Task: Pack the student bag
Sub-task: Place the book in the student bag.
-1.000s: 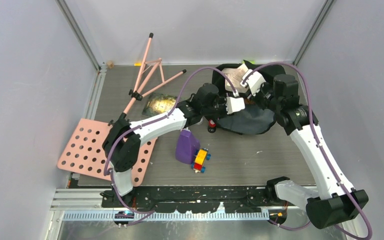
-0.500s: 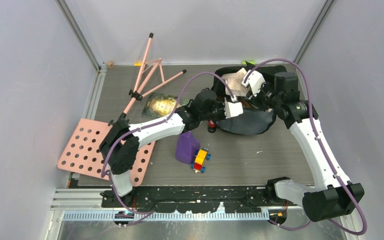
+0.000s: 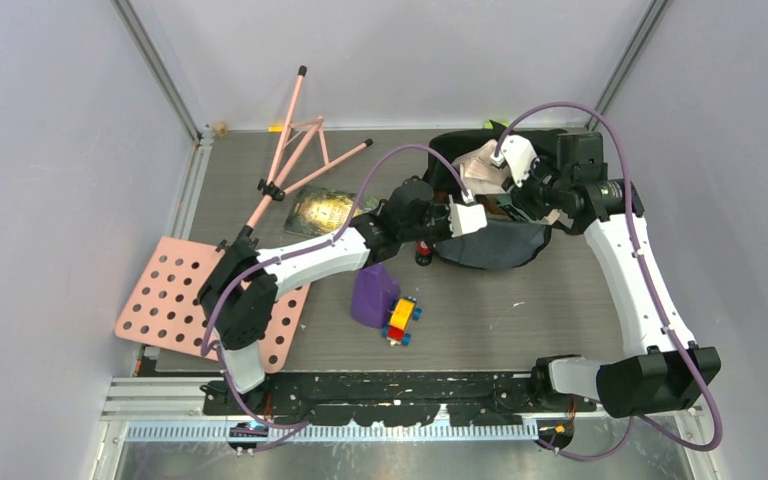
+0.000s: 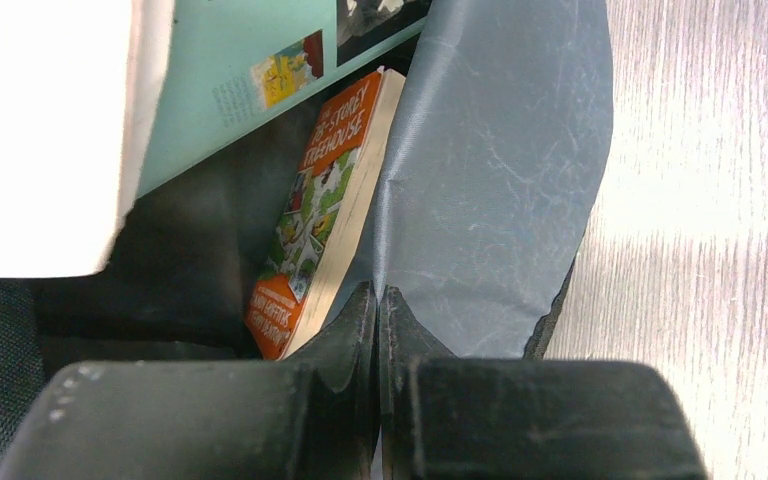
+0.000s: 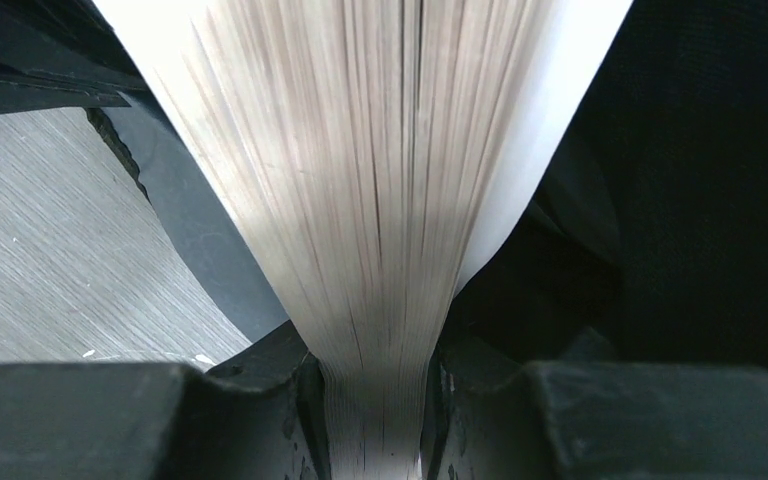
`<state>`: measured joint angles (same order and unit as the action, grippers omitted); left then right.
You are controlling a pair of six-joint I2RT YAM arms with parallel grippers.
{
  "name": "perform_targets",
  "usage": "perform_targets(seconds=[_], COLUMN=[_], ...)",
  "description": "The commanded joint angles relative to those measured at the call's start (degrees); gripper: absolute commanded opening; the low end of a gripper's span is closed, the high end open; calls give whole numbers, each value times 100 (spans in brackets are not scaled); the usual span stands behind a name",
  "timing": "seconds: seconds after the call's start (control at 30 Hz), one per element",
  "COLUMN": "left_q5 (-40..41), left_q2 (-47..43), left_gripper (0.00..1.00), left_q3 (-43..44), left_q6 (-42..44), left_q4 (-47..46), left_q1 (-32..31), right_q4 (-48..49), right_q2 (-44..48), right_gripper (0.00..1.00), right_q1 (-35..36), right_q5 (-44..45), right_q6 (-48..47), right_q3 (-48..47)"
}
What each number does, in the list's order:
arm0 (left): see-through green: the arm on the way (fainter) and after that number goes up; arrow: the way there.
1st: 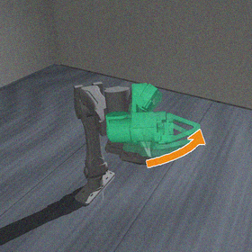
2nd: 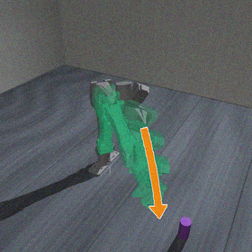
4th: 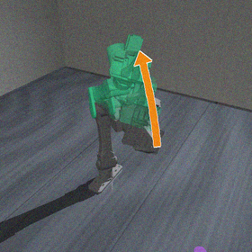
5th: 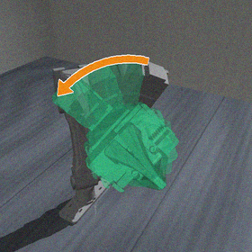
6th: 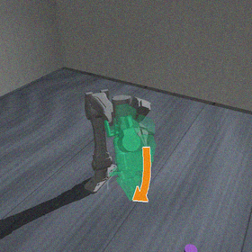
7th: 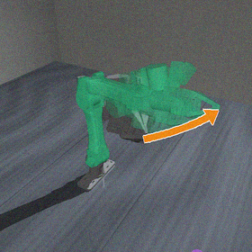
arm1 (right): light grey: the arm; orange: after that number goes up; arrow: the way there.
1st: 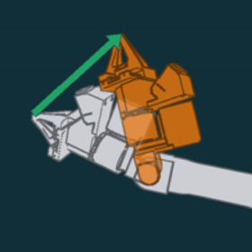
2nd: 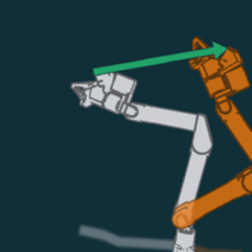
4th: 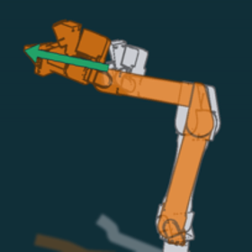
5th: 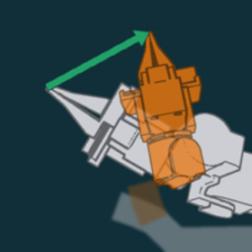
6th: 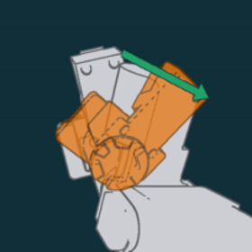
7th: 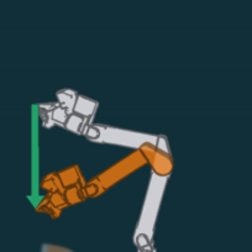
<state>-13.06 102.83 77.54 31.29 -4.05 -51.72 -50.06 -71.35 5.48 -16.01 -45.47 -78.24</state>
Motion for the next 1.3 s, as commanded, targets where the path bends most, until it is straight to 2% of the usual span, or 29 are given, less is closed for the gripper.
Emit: perform_targets(seconds=[0.0, 0.27, 0.37, 0.43, 0.47, 0.63, 0.67, 0.73, 1.13, 1.17, 1.27], left_q5=[171, 106, 49, 28, 22, 18, 22, 23, 27, 20, -30], left_q2=[-333, -345, -337, -326, -317, -321, -327, -337, -424, -459, -576], left_gripper=[0, 0, 0, 0, 0, 0, 0, 0, 0, 3, 22], left_q3=[44, 95, 108, 142, 155, 174, 178, 174, 148, 129, 71], left_q6=[-159, -232, -299, -345, -357, -394, -395, -404, -788, -886, -1102], left_q4=[-102, -149, -183, -184, -183, -175, -170, -158, -302, -356, -400], left_q1=[57, 57, 57, 57, 57, 57, 57, 57, 90, 99, 109], right_q4=[43, -28, 150, 283, 359, 1062, 1127, 1260, 1847, 1906, 2235], right_q2=[-72, -504, -593, -632, -633, -414, -375, -250, 238, 298, 648], right_gripper=[0, 3, 10, 21, 31, 56, 70, 82, 83, 83, 83], right_q1=[-74, -73, -66, -35, -23, -3, -3, -3, -3, -3, -3], right_q5=[-51, 98, -5, -37, -31, -66, -132, -262, -558, -595, -763], right_q6=[-271, -374, -375, -342, -297, -43, -20, 52, 518, 612, 1146], right_q3=[-289, -487, -480, -485, -474, -293, -277, -239, 151, 228, 492])
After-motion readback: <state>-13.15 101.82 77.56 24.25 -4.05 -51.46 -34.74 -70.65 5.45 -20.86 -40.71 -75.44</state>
